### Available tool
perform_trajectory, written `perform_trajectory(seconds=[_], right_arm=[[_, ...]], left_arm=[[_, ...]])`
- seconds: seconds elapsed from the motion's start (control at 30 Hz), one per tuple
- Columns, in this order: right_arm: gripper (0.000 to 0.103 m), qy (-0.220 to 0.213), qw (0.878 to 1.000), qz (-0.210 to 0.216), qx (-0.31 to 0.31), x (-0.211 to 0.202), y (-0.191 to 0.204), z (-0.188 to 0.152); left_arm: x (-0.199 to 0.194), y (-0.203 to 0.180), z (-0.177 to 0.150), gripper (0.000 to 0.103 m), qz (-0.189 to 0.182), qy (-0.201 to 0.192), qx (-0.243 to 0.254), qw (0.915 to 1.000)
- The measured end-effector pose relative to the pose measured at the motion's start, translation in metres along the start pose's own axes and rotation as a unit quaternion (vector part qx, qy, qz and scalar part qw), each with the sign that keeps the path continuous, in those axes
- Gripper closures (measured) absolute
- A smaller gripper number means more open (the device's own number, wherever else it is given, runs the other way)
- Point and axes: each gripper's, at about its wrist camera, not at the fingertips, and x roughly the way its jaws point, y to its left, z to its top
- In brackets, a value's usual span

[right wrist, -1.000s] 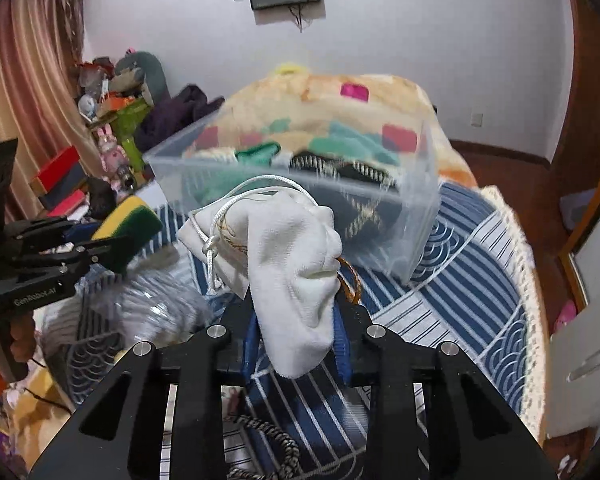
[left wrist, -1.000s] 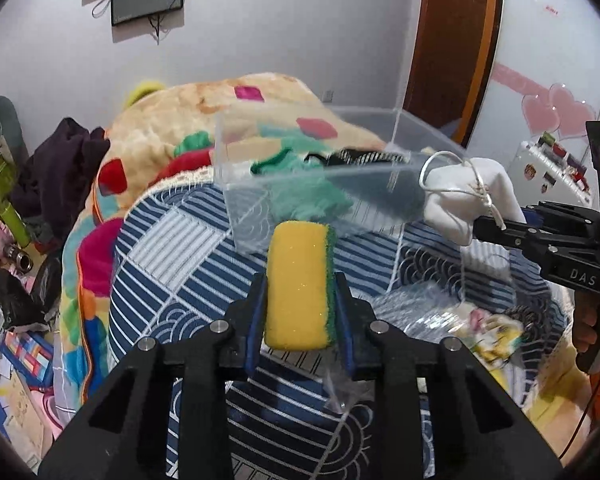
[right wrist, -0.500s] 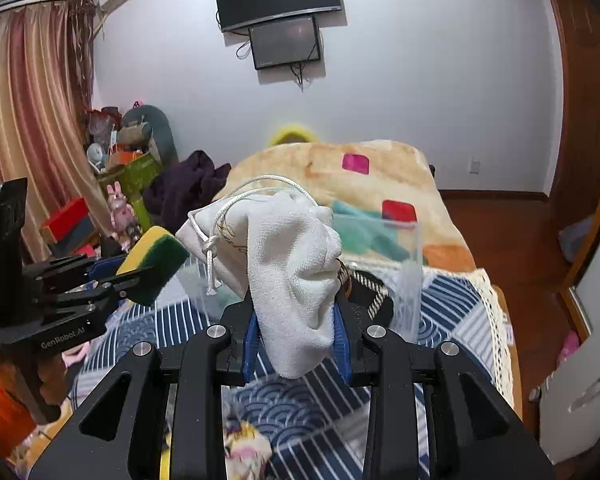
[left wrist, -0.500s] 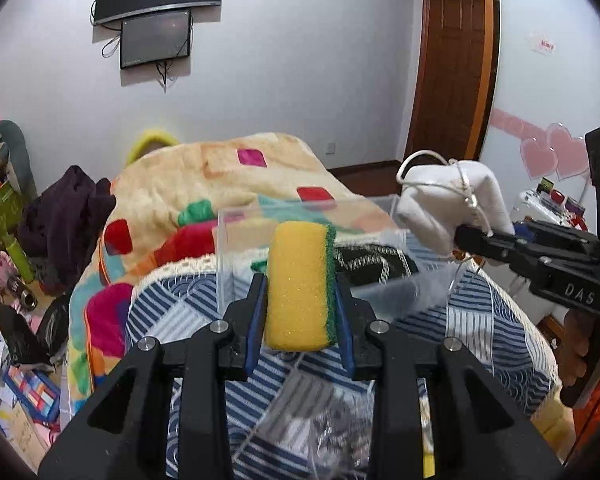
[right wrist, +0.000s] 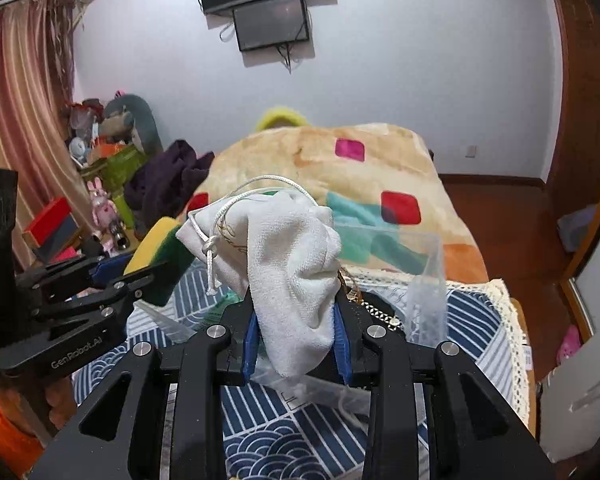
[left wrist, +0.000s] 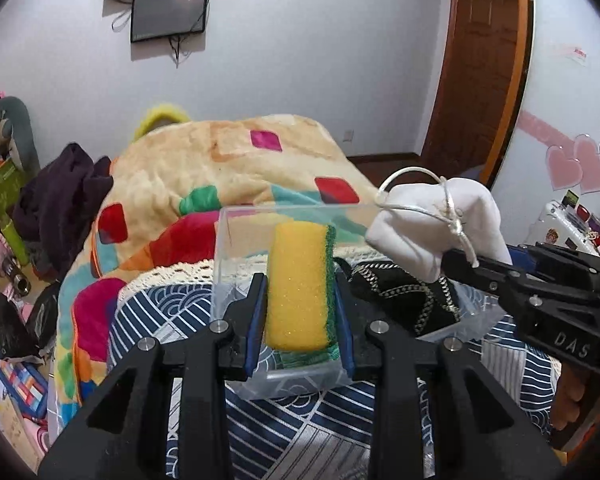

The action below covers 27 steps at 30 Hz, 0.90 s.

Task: Organize soft objects
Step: 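Place the sponge into the box with the left tool while the right tool drops the white pouch in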

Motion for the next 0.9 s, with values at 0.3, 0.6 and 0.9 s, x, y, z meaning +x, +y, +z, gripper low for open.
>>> perform_trajectory(seconds=[0.3,0.6,0.9], right_arm=[[0.075,0.055,0.998,-0.007,0.002,0.034,-0.004,-0.003],[0.072,0.081,0.997,-0.009,0.012,0.043,-0.01,-0.011],[0.059,0.077,0.997,0.002,0.01,0.032,-0.013,-0.009]], left_arm=[[0.028,-0.004,-0.002,0.072,0.013,0.025,0.015,0.9995],[0.044,-0.012,-0.003,0.071,0.022,0.04,0.031,0.9985],[0.029,-0.014,-0.003,0.054,0.015,0.032,0.039,0.9986]])
